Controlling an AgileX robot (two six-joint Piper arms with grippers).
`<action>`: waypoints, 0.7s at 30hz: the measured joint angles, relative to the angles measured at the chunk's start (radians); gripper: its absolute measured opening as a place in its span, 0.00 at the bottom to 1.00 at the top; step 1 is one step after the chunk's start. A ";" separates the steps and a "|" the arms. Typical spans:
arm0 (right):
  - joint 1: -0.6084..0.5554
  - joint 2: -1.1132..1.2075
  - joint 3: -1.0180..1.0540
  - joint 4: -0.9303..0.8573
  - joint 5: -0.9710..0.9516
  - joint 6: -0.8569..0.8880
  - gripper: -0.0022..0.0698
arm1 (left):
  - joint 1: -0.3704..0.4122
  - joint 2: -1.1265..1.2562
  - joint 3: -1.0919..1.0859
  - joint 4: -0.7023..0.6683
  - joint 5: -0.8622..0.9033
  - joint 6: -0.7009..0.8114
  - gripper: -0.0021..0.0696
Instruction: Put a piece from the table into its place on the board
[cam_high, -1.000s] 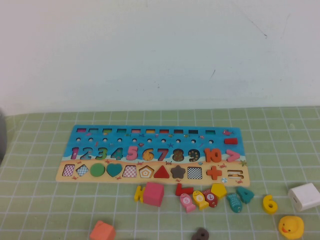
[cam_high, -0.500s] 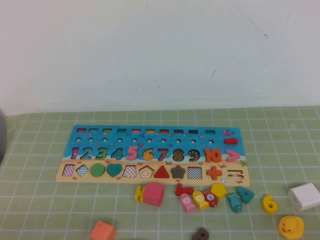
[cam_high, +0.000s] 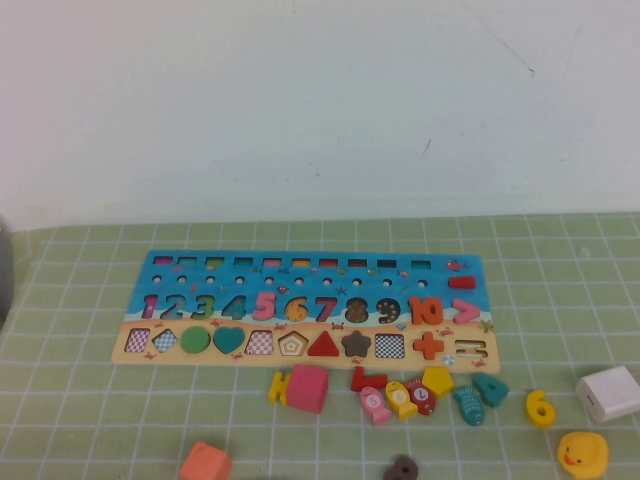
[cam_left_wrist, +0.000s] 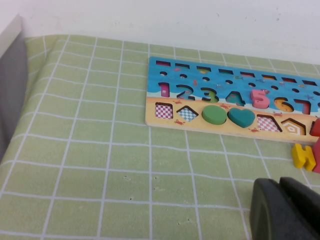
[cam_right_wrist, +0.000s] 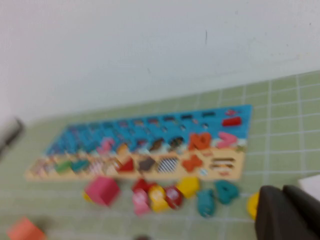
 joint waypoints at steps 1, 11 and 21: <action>0.000 0.043 -0.045 -0.051 0.034 -0.012 0.03 | 0.000 0.000 0.000 0.000 0.000 0.000 0.03; 0.000 0.554 -0.513 -0.447 0.438 -0.139 0.03 | 0.000 0.000 0.000 -0.002 0.000 0.000 0.03; 0.249 0.966 -0.740 -0.449 0.558 -0.224 0.03 | 0.000 0.000 0.000 -0.002 0.000 0.002 0.03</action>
